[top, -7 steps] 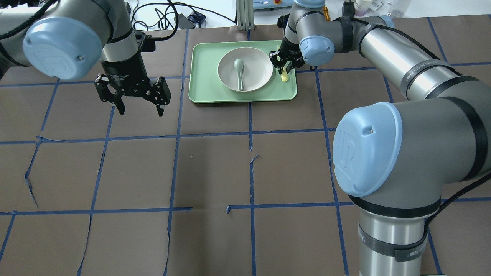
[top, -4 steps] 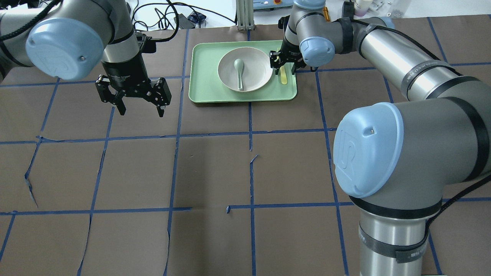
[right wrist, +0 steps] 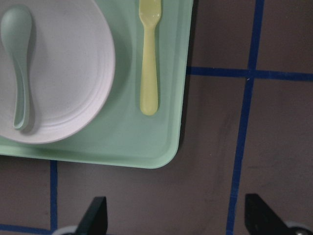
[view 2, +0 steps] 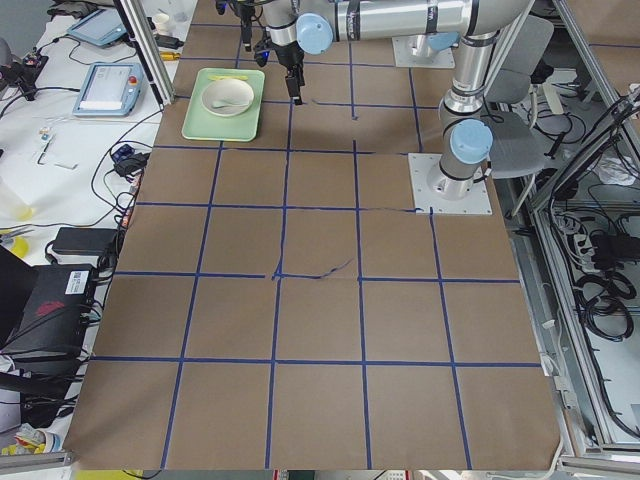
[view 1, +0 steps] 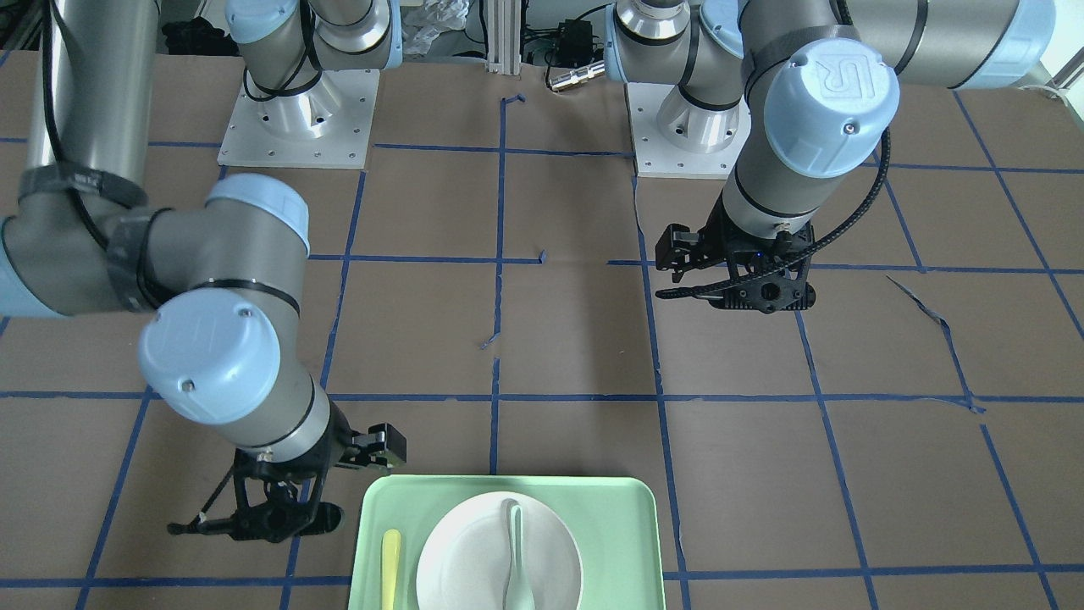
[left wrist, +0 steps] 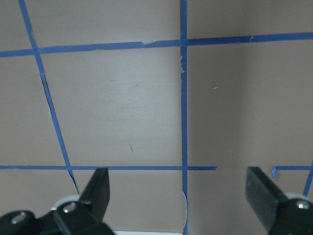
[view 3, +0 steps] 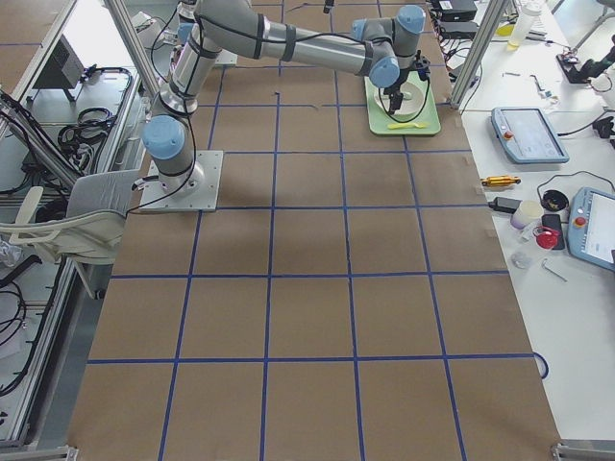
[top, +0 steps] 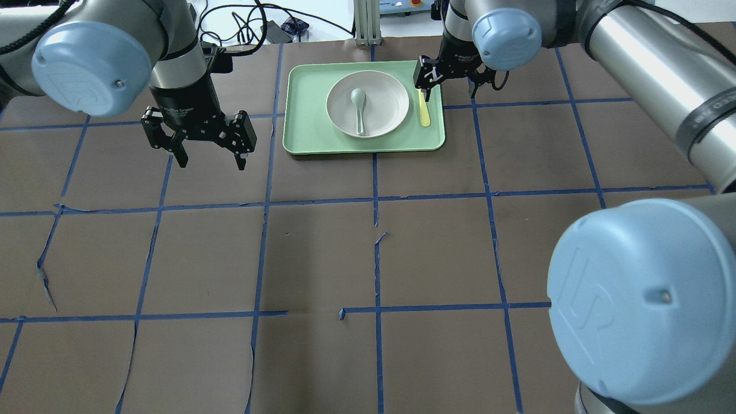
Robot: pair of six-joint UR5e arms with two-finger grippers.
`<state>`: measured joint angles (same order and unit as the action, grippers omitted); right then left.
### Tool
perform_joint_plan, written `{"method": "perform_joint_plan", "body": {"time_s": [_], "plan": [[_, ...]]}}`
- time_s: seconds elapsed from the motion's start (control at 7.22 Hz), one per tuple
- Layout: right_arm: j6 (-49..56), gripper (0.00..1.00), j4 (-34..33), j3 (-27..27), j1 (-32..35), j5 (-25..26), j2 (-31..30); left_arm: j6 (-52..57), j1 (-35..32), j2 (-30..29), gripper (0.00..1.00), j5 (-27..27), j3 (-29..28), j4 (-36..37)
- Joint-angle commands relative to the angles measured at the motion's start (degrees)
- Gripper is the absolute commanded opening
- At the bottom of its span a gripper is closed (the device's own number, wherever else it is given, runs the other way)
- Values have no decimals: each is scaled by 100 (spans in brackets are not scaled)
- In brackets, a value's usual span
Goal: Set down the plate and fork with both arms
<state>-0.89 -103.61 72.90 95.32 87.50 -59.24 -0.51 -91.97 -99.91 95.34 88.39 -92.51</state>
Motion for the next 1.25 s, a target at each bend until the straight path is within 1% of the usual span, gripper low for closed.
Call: {"method": "perform_joint_plan", "body": {"time_s": [0.0,0.28,0.42,0.69,0.97,1.11], "plan": [[81,100,1004,416,-214,74,-1050,-10,-5,-81,100,-24,2,240],[552,100,2032,462,-356,284,-1737,25,-5,-134,100,-163,64,767],[520,100,2142,462,-312,285,-1871,-36,-32,-100,100,-495,47,813],[459,100,2510,461,-198,215,-2099,-536,-364,-56,100,-551,55,760],[222,100,2521,470,-23,180,-2048,-555,-550,23,100,-543,73,734],[239,100,2442,575,-22,179,-2039,-547,-542,137,100,-490,-40,386]]}}
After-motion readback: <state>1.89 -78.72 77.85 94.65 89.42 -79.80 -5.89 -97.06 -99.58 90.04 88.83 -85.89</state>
